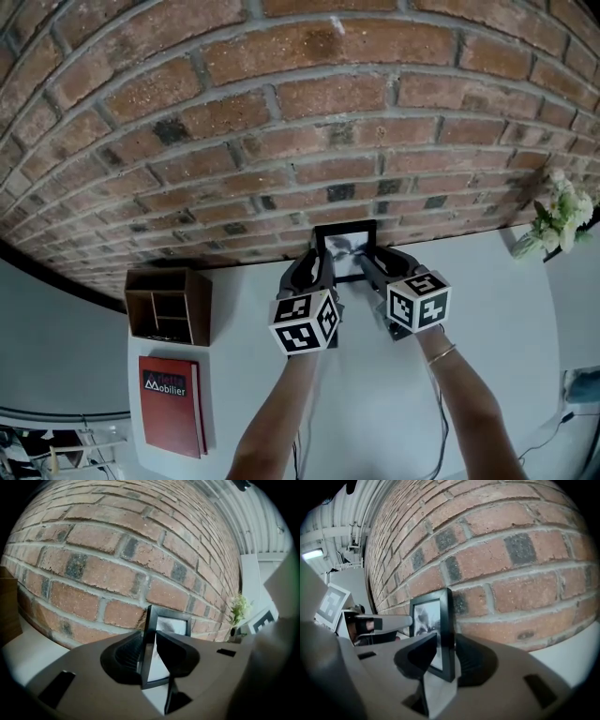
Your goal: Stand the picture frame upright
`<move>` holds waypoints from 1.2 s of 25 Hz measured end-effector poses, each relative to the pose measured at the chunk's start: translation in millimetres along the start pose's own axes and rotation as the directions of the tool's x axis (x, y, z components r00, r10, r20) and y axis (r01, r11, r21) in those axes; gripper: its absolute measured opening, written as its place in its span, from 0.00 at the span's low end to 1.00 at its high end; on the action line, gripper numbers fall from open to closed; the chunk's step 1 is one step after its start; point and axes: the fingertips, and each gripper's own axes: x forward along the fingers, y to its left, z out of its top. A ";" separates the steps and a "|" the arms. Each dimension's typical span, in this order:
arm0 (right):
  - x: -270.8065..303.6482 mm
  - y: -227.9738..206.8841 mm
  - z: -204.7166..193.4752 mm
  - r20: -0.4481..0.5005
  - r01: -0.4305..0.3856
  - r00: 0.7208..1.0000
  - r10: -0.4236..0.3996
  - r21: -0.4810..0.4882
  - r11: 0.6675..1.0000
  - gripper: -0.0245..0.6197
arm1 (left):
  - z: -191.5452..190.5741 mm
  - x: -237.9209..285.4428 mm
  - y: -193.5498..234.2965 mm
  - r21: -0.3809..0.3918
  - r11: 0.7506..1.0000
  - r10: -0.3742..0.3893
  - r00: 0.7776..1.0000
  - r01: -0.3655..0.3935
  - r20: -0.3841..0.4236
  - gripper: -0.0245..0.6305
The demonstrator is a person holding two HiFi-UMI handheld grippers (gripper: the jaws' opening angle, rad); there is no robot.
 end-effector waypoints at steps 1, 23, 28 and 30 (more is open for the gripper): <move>-1.0 -0.9 0.7 0.002 0.005 1.000 -0.005 0.002 1.000 0.21 | 0.9 -0.5 -0.1 0.003 1.000 -0.001 1.000 0.001 -0.001 0.17; -77.7 37.2 15.5 0.028 0.026 0.999 -0.026 -0.009 1.000 0.22 | 11.0 -66.0 -25.2 0.177 0.984 0.014 0.999 -0.008 -0.034 0.18; -112.2 49.0 19.0 0.049 0.049 0.998 -0.048 -0.020 0.999 0.21 | 13.7 -94.2 -37.7 0.200 0.980 0.018 1.000 -0.013 -0.025 0.18; -125.7 55.0 20.9 0.059 0.051 0.997 -0.049 -0.032 0.998 0.21 | 16.6 -106.0 -43.9 0.209 0.978 0.019 1.000 -0.015 -0.015 0.17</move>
